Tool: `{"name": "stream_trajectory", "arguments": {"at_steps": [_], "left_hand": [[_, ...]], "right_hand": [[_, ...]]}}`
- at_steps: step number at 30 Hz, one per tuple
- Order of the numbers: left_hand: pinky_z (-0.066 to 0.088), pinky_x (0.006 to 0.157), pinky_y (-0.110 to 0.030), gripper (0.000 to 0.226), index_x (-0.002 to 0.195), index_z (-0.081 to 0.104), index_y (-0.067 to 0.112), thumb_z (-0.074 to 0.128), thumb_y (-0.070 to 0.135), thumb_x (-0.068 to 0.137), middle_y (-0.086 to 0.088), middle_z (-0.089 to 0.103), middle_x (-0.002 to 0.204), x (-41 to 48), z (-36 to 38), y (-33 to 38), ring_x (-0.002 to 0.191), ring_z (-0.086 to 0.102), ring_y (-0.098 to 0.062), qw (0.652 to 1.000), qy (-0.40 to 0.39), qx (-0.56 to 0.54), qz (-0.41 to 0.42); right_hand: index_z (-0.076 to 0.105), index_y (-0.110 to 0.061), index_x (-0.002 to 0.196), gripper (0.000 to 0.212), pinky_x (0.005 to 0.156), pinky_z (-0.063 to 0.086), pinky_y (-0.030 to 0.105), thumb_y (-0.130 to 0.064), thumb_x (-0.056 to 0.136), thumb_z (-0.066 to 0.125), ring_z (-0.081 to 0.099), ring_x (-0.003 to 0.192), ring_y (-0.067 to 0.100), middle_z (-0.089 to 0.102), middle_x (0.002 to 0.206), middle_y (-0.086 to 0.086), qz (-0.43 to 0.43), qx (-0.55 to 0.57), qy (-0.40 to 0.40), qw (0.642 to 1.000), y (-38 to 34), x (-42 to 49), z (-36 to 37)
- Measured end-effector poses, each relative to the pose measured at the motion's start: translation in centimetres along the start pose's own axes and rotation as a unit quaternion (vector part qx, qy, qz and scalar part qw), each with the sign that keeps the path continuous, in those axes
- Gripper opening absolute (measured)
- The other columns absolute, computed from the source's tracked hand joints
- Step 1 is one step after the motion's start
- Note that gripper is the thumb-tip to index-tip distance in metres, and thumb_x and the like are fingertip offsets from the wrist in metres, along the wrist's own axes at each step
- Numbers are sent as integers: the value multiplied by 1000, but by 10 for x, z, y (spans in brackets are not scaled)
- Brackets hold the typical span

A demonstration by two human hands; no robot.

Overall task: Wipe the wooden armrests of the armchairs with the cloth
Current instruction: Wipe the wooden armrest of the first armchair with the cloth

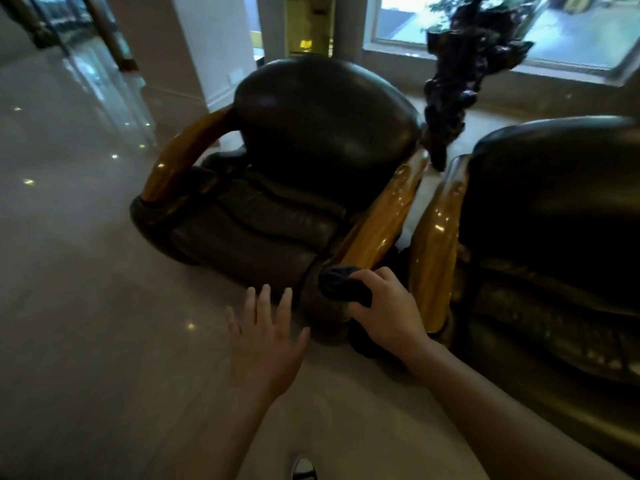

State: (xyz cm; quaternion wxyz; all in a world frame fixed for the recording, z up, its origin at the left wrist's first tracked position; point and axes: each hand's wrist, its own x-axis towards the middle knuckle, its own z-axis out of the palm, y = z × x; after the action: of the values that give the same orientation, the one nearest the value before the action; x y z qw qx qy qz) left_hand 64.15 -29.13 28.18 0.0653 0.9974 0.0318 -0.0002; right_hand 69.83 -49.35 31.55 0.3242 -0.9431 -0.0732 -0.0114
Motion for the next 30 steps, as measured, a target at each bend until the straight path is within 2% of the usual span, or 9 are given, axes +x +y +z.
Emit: {"name": "stream_trajectory", "arguments": {"at_steps": [6, 10, 13, 20, 30], "left_hand": [[15, 115, -65, 73, 153, 18, 27, 24, 66, 90, -14, 27, 160, 72, 5, 28, 150, 13, -34, 994, 5, 4, 108], [10, 117, -64, 74, 153, 15, 28, 19, 67, 90, -13, 21, 161, 106, 0, 52, 151, 7, -33, 988, 3, -11, 156], [9, 118, -64, 76, 154, 12, 28, 15, 67, 89, -13, 17, 162, 131, -1, 72, 152, 4, -33, 984, 0, -10, 175], [7, 118, -63, 79, 155, 7, 28, 9, 70, 88, -13, 15, 164, 195, 27, 128, 152, 3, -33, 984, -17, 14, 174], [4, 119, -62, 76, 155, 6, 27, 16, 66, 91, -12, 11, 164, 289, 76, 202, 152, -1, -31, 988, -62, 17, 137]], "right_hand": [[53, -33, 132, 48, 70, 52, 21, -29, 86, 69, 55, 87, 5, 47, 112, -12, 56, 8, 61, 996, 33, 21, -23], [51, -33, 134, 50, 65, 54, 22, -30, 87, 68, 55, 84, 4, 46, 114, -12, 76, 7, 79, 994, 53, 36, -36], [51, -34, 133, 49, 60, 52, 17, -30, 87, 69, 55, 82, 1, 47, 115, -13, 85, 6, 96, 992, 73, 50, -45], [51, -37, 131, 48, 59, 53, 18, -33, 86, 69, 56, 83, 0, 46, 110, -18, 106, 23, 92, 990, 146, 99, -65], [50, -34, 134, 50, 59, 57, 24, -33, 87, 68, 58, 81, 6, 46, 114, -12, 126, 17, 7, 992, 251, 178, -87]]}}
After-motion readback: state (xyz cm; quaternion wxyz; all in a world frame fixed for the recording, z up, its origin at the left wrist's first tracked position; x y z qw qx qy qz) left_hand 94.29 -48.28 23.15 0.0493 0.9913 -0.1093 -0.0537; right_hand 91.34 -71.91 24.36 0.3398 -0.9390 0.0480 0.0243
